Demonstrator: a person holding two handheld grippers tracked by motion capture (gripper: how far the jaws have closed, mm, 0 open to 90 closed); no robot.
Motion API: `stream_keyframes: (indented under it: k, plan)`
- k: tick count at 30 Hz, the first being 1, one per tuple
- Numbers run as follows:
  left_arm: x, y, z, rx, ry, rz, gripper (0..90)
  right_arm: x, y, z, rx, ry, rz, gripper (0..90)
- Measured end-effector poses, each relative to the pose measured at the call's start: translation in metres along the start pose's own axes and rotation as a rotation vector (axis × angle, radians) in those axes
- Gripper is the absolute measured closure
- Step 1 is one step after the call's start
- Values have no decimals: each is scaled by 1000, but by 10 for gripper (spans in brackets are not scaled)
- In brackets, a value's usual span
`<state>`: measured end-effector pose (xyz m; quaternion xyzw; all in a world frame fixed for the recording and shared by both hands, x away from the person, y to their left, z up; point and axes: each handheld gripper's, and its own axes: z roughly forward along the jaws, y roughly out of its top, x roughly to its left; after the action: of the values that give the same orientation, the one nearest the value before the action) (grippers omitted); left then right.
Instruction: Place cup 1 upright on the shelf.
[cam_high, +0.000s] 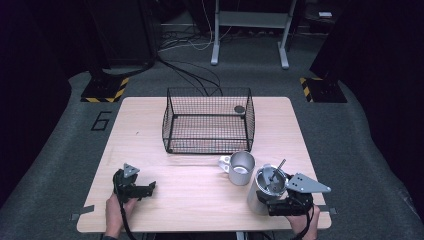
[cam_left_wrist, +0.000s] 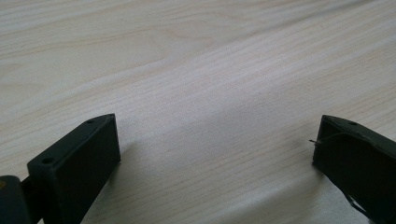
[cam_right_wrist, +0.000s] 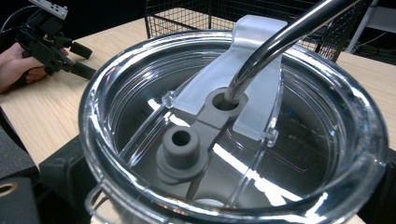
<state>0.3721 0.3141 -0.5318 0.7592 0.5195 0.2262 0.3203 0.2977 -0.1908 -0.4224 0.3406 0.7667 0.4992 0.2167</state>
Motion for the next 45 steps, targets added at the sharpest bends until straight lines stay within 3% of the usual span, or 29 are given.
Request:
stream_keyframes:
  k: [45]
  plan:
    - [-1,0,0,-2,-1,-8,3,40,49,48,28,135,-68,33]
